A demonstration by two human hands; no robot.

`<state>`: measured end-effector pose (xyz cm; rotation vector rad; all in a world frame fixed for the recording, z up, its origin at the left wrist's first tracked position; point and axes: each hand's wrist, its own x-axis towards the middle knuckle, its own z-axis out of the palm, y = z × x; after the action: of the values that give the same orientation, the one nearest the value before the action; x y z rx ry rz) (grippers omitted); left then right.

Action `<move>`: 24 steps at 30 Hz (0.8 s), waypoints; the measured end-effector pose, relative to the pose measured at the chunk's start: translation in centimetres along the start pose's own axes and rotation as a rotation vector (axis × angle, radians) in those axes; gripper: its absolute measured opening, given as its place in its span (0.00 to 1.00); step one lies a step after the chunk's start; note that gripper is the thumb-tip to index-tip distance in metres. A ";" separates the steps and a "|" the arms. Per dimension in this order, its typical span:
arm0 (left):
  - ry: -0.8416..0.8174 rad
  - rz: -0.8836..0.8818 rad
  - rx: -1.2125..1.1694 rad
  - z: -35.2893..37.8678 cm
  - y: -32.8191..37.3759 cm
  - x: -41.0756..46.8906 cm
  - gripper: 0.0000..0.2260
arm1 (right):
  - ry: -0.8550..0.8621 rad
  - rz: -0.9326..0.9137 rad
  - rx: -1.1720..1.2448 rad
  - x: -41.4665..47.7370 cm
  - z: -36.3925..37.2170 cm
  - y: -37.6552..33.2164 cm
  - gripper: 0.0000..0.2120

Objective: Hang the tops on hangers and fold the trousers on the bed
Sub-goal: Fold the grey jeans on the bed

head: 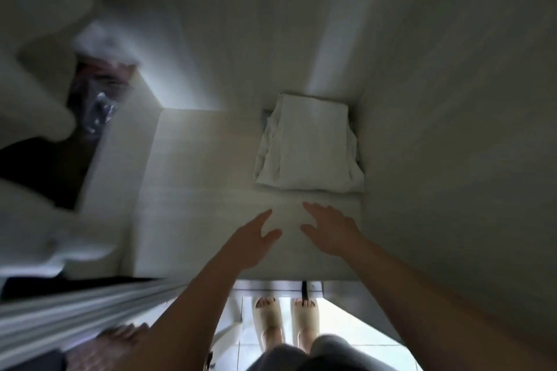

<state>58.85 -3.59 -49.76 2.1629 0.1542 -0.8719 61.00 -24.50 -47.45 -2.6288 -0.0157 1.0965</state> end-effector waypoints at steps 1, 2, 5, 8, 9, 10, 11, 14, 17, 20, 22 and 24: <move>0.060 0.022 -0.020 -0.2 0.0 -1.8 0.29 | 0.043 -0.039 0.029 -1.4 0.4 -0.6 0.30; 0.095 0.030 -0.046 -0.3 -0.1 -3.4 0.28 | 0.080 -0.073 0.061 -2.6 0.8 -1.0 0.30; 0.146 0.037 -0.140 -0.4 -0.2 -7.8 0.27 | 0.198 -0.190 0.091 -6.0 1.3 -2.1 0.30; 0.245 0.036 -0.204 -0.6 0.0 -12.1 0.26 | 0.276 -0.325 0.139 -9.3 1.5 -3.1 0.28; 0.281 0.033 -0.217 -0.7 0.4 -13.6 0.25 | 0.283 -0.366 0.172 -10.4 1.6 -3.4 0.28; 0.319 0.025 -0.225 -0.8 0.7 -15.1 0.25 | 0.282 -0.406 0.216 -11.4 1.8 -3.6 0.27; 0.364 0.020 -0.219 -0.8 1.0 -16.5 0.24 | 0.271 -0.442 0.267 -12.2 2.0 -3.8 0.27; 0.516 -0.006 -0.137 -0.1 1.5 -21.2 0.23 | 0.190 -0.543 0.352 -14.7 2.7 -4.6 0.25; 0.668 -0.079 -0.082 2.2 1.0 -26.6 0.21 | 0.096 -0.686 0.351 -17.4 3.8 -5.5 0.24; 0.800 -0.201 -0.056 6.0 -0.5 -32.1 0.19 | 0.035 -0.791 0.352 -19.5 4.8 -5.9 0.23; 0.886 -0.282 -0.033 9.0 -1.8 -35.4 0.20 | -0.031 -0.854 0.366 -20.7 5.7 -6.0 0.23; 0.981 -0.373 0.027 12.0 -2.8 -38.3 0.22 | -0.094 -0.915 0.380 -21.7 7.2 -6.0 0.24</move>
<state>22.31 -3.85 -32.80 2.4438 1.0488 0.0859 41.22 -19.52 -35.56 -1.8598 -0.8422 0.7689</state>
